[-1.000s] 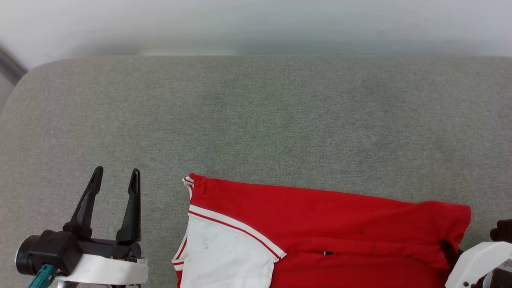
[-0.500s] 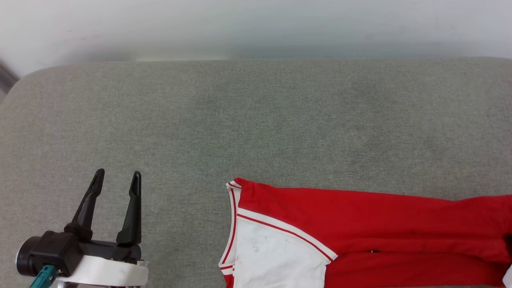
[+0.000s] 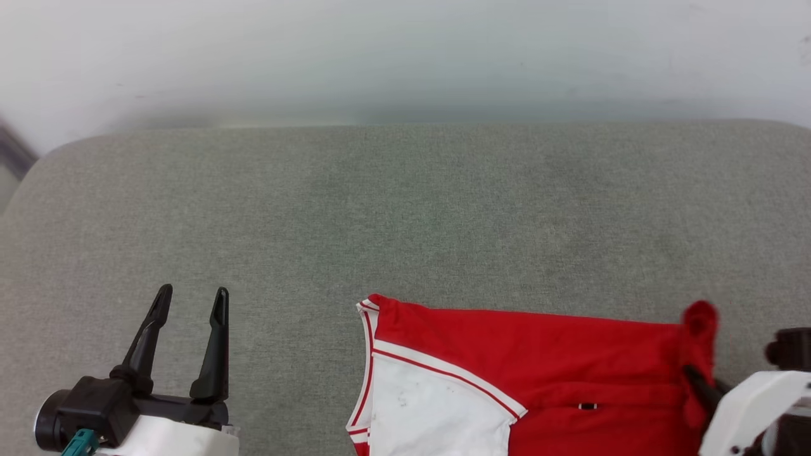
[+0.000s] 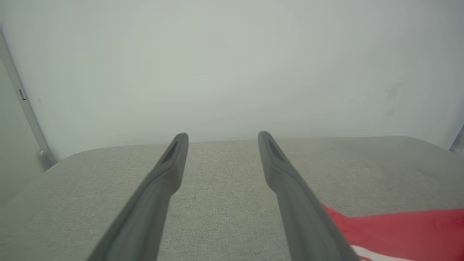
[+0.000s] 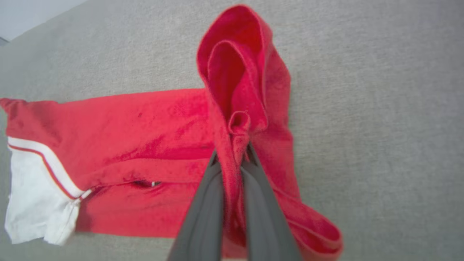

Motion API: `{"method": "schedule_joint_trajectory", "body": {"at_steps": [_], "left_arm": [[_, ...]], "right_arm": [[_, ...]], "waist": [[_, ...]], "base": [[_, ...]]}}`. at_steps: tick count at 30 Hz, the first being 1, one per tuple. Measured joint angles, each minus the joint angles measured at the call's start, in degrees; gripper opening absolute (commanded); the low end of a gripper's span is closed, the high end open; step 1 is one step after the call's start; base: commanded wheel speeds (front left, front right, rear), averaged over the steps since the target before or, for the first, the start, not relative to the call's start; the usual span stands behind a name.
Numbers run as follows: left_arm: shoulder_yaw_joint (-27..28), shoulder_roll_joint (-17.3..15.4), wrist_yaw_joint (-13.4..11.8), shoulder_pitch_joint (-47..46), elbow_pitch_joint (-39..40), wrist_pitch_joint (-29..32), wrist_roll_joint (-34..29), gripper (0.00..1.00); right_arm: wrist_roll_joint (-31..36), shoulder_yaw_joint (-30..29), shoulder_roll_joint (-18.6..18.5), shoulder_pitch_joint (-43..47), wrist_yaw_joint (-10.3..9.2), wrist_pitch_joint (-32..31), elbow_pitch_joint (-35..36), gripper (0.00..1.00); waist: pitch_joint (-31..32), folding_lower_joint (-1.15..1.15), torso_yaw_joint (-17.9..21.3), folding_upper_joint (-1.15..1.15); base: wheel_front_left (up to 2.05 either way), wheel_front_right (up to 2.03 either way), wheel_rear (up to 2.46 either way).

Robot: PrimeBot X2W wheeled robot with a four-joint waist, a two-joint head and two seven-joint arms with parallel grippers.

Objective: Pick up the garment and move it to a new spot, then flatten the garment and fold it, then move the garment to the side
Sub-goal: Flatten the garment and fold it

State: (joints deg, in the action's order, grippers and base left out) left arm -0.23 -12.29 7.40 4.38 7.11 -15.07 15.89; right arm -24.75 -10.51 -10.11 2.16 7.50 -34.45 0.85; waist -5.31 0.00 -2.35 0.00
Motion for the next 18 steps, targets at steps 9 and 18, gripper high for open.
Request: {"method": "schedule_joint_trajectory", "body": {"at_steps": [9, 18], "left_arm": [[0.54, 0.7, 0.01, 1.22, 0.0, 0.0, 0.41, 1.0], [0.96, 1.56, 0.0, 1.22, 0.93, 0.0, -0.03, 1.0]], "right_arm": [[-3.3, 8.27, 6.61, 1.98, -0.01, -4.99, 5.8, 0.0], [-12.74, 19.93, 7.15, -2.26, -0.01, -0.77, 0.65, 0.0]], "waist": [[1.87, 0.0, -1.87, 0.0], [2.25, 0.0, -4.18, 0.0]], "base": [[0.0, 0.0, 0.0], [0.0, 0.0, 0.0]]}}
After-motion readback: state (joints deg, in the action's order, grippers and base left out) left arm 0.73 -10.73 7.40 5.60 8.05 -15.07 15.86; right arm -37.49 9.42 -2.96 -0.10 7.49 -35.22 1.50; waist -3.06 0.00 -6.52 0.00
